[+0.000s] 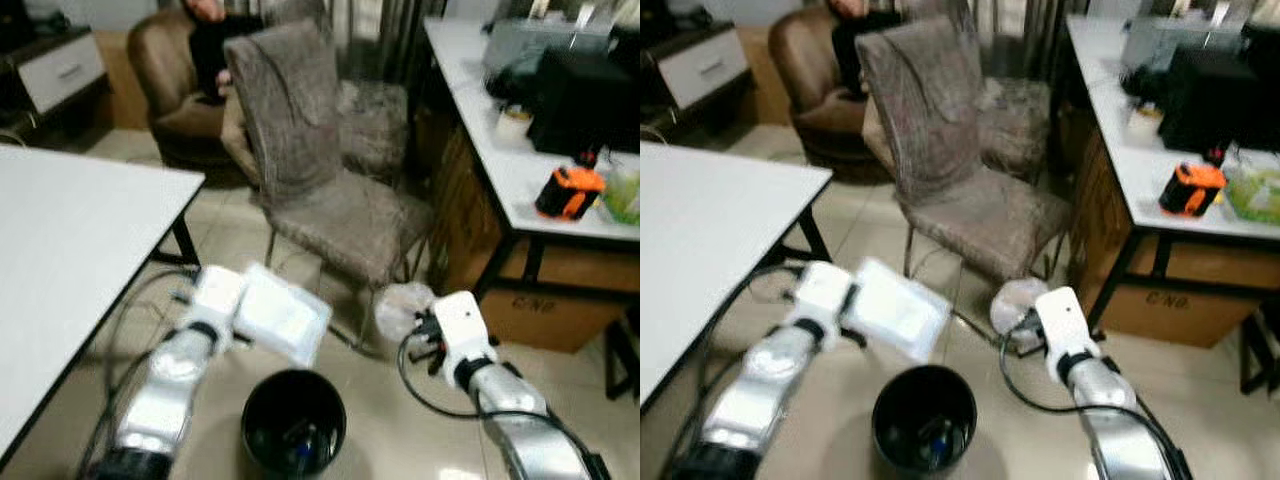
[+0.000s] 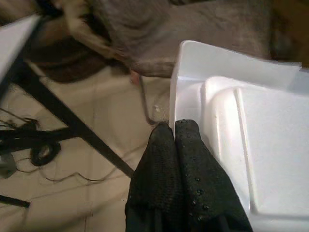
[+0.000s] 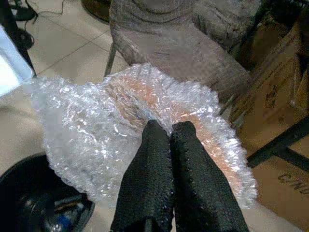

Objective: Picking trash to rubbish bin

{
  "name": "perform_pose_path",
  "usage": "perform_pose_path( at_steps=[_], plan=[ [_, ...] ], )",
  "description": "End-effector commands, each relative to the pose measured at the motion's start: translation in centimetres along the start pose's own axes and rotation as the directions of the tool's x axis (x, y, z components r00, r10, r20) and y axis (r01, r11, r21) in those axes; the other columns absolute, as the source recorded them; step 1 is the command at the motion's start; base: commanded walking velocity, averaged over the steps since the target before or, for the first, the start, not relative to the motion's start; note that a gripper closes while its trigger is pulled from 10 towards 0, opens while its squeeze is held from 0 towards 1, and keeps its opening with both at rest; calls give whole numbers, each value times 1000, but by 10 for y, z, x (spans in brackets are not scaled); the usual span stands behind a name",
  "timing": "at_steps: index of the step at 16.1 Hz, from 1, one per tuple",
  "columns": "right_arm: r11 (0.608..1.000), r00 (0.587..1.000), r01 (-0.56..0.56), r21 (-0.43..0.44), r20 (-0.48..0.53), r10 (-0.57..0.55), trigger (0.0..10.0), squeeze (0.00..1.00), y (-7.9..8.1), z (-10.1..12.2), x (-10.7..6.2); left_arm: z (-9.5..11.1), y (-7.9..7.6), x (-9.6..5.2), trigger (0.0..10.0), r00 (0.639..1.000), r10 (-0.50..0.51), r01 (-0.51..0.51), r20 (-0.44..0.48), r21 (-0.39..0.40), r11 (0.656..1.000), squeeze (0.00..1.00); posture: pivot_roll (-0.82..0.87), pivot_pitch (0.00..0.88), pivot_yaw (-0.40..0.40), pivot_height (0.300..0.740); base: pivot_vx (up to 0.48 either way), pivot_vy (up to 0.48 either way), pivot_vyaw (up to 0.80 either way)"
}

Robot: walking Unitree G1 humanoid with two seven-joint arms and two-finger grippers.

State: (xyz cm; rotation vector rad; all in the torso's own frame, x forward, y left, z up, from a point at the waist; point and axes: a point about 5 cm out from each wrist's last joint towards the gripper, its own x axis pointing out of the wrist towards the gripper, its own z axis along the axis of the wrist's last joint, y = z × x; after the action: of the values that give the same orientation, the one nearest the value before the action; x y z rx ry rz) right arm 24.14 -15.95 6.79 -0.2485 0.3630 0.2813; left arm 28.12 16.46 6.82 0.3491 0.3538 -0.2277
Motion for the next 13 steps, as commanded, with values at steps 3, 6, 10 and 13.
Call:
perform_pose_path(
  at_steps=[3, 6, 10, 13],
  plan=[
    [1000, 999, -16, -11, 35, 17, 10000, 0, 2, 5, 0, -18, 2, 11, 10000, 995, 13, -7, -102, 57, 998, 0, -77, 0, 3, 740, 0, 0, 0],
    [998, 995, -69, -12, 69, 70, 10000, 0, 3, 12, -1, -21, -6, 29, 10000, 994, -9, 16, -113, 63, 998, 0, -94, 0, -6, 740, 0, 0, 0],
    [944, 943, -330, -32, 34, 331, 10000, 0, 17, 14, -17, -4, -23, 50, 10000, 997, -54, 55, -52, 9, 998, 0, -144, 0, -10, 740, 0, 0, 0],
    [928, 928, -371, -41, 12, 372, 10000, 0, 21, 14, -28, 0, -31, 58, 10000, 996, -63, 67, -58, 82, 994, 0, -154, 16, -15, 740, 0, 0, 0]
  ],
)
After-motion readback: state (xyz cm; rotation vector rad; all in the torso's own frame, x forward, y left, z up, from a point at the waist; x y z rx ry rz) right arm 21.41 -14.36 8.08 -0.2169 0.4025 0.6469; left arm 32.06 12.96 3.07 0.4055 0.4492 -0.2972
